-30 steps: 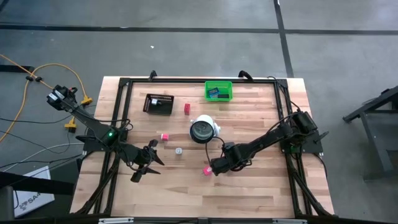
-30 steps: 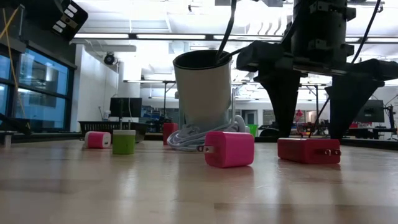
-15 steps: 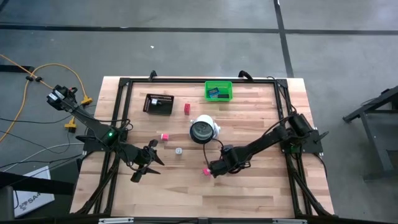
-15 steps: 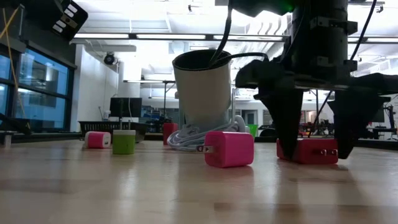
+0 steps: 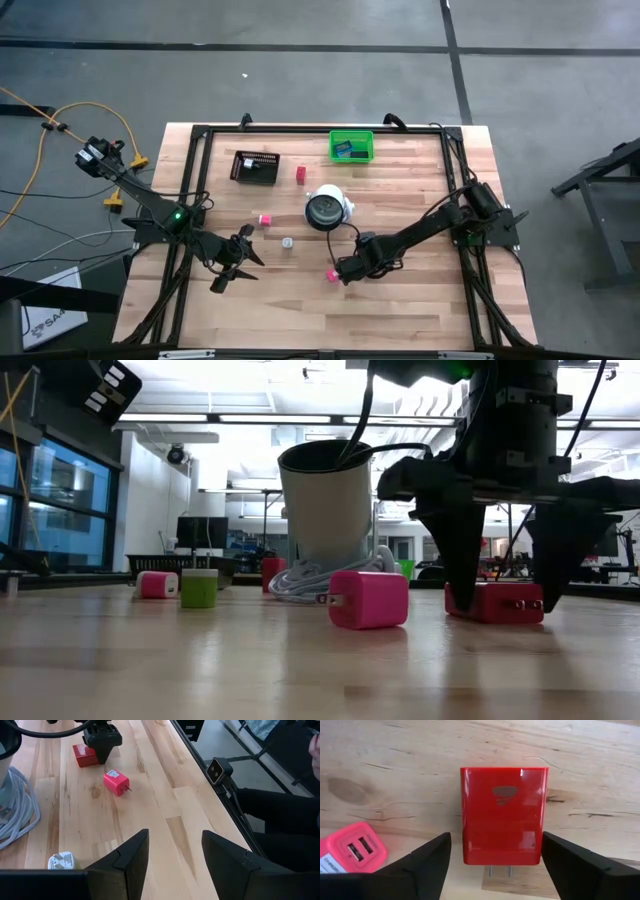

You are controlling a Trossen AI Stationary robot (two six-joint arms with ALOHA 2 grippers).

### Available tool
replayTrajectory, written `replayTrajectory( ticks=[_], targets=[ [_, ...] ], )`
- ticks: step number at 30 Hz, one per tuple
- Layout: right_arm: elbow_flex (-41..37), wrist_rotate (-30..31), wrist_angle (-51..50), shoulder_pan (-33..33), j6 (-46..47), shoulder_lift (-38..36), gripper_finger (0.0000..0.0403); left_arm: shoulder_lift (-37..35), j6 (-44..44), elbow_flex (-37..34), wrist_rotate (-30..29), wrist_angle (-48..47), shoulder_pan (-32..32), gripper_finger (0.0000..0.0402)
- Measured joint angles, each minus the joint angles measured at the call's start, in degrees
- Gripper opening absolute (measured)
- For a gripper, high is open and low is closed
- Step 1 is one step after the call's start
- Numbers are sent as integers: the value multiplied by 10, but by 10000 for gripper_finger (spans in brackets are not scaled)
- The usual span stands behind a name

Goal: Pick & Place Office items
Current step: Put the bottom red charger adapter into the black bin

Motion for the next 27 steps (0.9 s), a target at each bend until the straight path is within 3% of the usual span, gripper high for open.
replayTrajectory(
  ticks=[20,27],
  targets=[
    [0,9,-1,-2,9,0,220,0,0,0,0,0,0,177],
    [0,8,-1,-2,9,0,213,0,0,0,0,0,0,177]
  ],
)
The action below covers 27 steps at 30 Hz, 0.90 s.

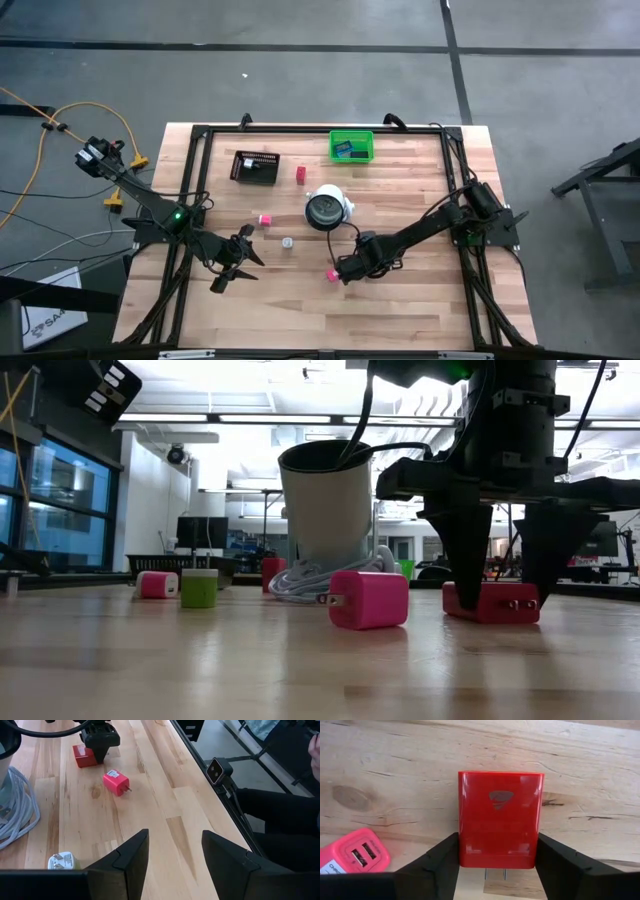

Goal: Pick & Place Office items
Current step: Put the bottom red charger adapter into the black bin

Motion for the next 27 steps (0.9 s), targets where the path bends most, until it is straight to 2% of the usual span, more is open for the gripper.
replayTrajectory(
  ticks=[22,27],
  targets=[
    [0,3,0,0,-4,0,207,0,0,0,0,0,0,177],
    [0,28,1,5,-15,-1,206,0,0,0,0,0,0,177]
  ],
)
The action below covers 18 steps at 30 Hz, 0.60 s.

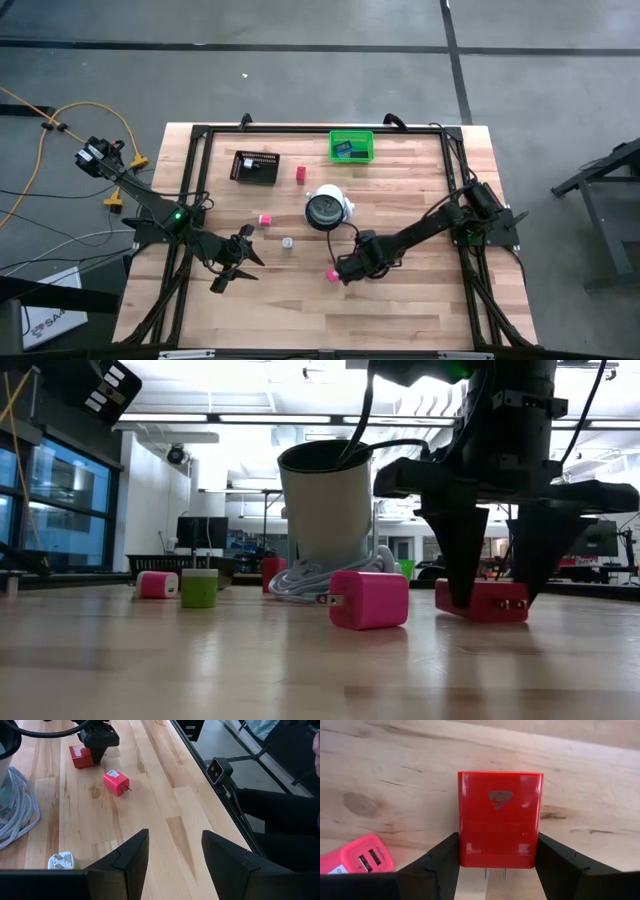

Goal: Pick & Place Office items
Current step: Put the bottom red charger adapter into the black bin

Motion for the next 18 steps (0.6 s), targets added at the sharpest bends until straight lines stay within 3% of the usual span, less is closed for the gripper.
replayTrajectory(
  ticks=[18],
  targets=[
    [0,81,7,46,-37,-30,204,0,0,0,0,1,0,177]
  ],
)
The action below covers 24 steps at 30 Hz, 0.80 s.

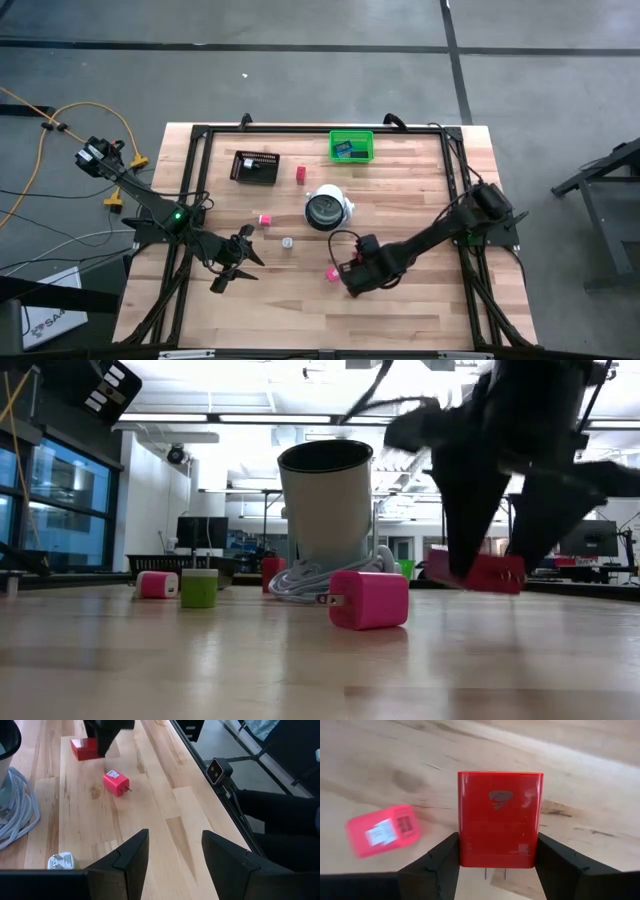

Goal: Pick & Place Office items
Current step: Put the bottom red charger adapter into the black bin

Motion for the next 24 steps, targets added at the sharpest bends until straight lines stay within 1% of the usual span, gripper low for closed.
replayTrajectory(
  ticks=[4,7,12,16,24],
  targets=[
    [0,35,10,9,-27,-32,204,0,0,0,0,3,0,177],
    [0,50,13,15,-52,-57,204,0,0,0,0,5,0,177],
    [0,81,52,20,-113,-89,204,0,0,0,0,8,0,177],
    [0,104,105,23,-187,-109,204,0,0,0,0,7,0,177],
    [0,115,254,22,-373,-124,204,0,0,0,0,12,0,177]
  ],
)
